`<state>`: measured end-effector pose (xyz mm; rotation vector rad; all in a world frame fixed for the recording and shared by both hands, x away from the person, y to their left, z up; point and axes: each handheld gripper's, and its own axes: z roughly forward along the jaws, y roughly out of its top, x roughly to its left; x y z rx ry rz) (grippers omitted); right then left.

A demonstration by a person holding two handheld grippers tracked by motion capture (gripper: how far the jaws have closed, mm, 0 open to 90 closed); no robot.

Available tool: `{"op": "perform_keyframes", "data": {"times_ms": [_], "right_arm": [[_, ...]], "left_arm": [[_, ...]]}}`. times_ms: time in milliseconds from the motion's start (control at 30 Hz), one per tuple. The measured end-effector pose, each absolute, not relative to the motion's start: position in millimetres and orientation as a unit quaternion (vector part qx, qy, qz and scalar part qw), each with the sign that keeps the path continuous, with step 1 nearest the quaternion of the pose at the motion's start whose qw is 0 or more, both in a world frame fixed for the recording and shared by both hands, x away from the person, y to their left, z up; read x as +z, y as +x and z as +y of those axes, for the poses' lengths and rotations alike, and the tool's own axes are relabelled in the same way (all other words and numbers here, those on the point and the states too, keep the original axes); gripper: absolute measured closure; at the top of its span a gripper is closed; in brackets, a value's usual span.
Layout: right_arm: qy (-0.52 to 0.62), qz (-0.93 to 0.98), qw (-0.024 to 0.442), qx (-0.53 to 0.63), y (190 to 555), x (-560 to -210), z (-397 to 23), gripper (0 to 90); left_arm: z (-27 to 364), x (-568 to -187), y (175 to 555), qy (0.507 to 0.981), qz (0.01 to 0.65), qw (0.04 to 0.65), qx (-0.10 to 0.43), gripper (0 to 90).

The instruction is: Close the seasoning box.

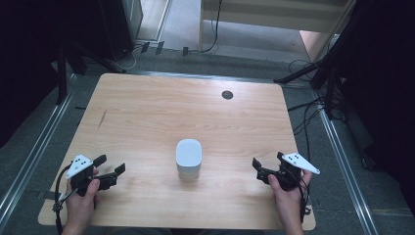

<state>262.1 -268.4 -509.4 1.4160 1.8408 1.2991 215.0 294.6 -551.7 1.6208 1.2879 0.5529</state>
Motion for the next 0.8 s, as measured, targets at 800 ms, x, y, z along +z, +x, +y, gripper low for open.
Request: {"op": "perform_keyframes", "data": {"times_ms": [800], "right_arm": [[0.552,0.664,0.245,0.441,233,-546,-321,6.4]], "left_arm": [[294,-552,216,0.665,0.527,0.478,0.225,15.1]]}}
